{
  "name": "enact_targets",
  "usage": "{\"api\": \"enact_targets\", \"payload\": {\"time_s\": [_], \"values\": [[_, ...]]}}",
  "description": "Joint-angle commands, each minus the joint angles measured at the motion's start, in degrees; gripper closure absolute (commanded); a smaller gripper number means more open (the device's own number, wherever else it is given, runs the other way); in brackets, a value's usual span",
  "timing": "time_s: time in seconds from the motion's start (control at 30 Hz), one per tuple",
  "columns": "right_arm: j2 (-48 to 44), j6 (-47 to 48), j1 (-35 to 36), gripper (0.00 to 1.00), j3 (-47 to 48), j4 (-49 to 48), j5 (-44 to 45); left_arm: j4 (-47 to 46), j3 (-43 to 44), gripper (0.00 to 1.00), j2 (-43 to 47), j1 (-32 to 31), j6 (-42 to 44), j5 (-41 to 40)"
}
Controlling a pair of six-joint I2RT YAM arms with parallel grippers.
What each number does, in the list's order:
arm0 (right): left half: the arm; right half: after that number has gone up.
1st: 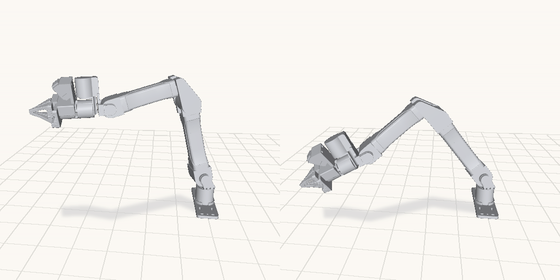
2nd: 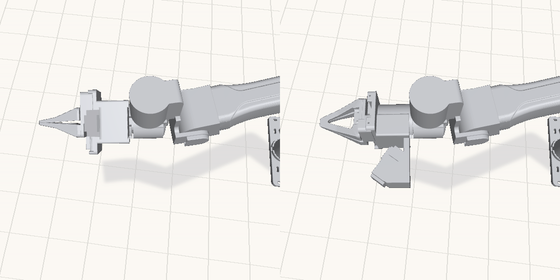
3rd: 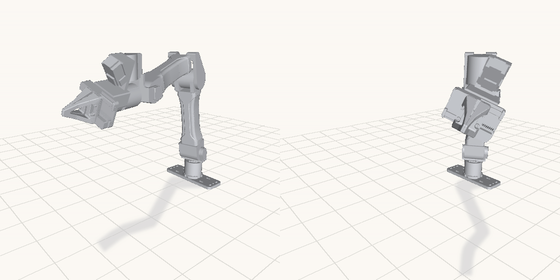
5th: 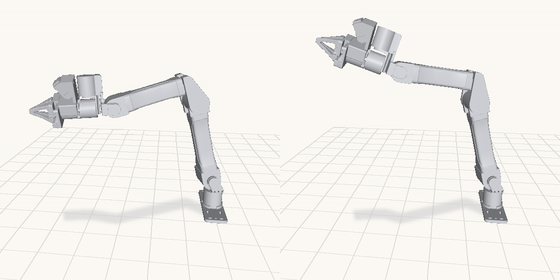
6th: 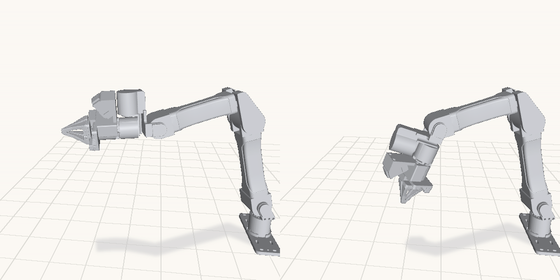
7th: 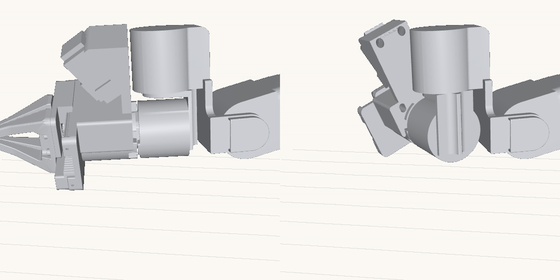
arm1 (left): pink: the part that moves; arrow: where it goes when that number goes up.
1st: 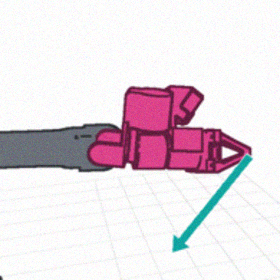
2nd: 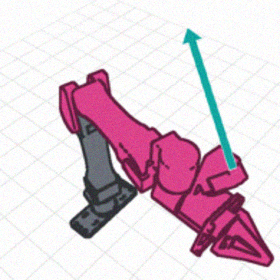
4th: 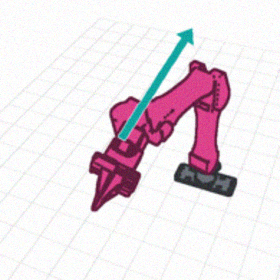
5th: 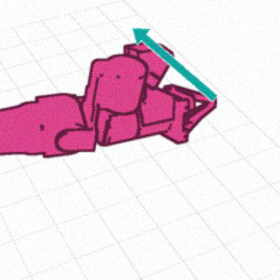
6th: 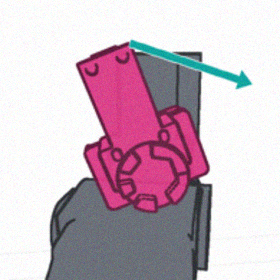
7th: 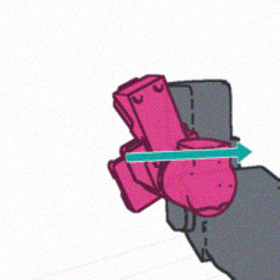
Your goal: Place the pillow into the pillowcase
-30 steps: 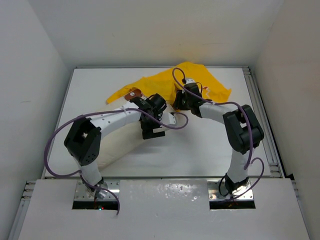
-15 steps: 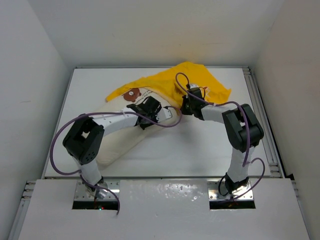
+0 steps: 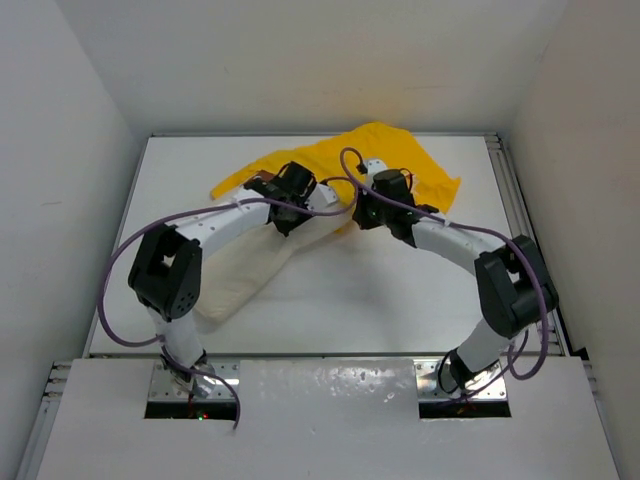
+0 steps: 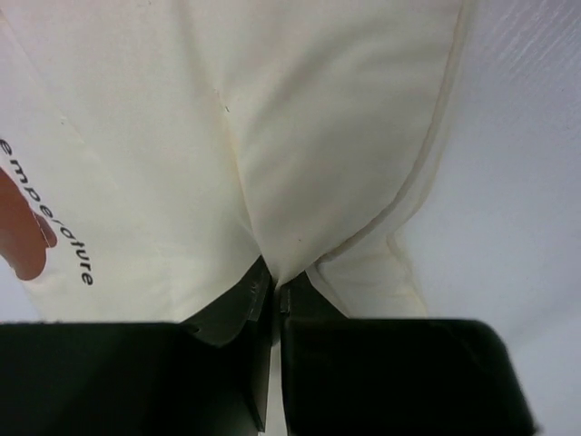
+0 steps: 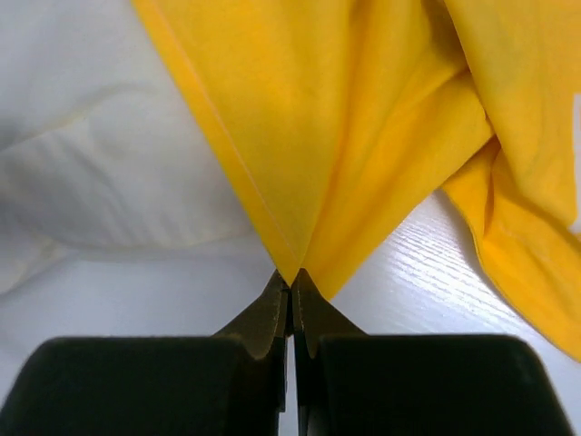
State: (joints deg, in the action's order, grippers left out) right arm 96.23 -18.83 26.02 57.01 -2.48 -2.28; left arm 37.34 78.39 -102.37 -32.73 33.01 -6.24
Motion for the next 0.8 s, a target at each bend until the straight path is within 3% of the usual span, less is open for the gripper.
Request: {"api": "enact_targets", "payload": {"time_s": [0.0, 0.2, 0.47, 0.6, 0.77], "values": [[-3.76, 5.46, 1.49, 1.0, 0.38, 4.31, -2.2, 1.66, 7.46, 1.0, 0.68, 3.71, -2.51, -0.11], [-4.65, 11.52, 1.84, 1.0, 4.05, 9.67, 0.0, 6.42, 17.13, 1.0, 0.41, 8.12, -4.89, 3.24], [-2.45, 18.12, 7.28, 1.0, 16.28, 16.18, -6.13, 6.17, 19.61, 1.0, -0.99, 8.12, -5.5, 4.48], [-2.62, 15.59, 8.61, 1.0, 17.79, 15.41, -13.77, 4.06, 18.29, 1.0, -1.69, 7.77, -6.82, 5.98], [-1.66, 8.14, 7.47, 1.0, 16.02, 9.35, -16.52, -0.85, 14.35, 1.0, -3.54, 4.97, -7.61, 12.11]]}}
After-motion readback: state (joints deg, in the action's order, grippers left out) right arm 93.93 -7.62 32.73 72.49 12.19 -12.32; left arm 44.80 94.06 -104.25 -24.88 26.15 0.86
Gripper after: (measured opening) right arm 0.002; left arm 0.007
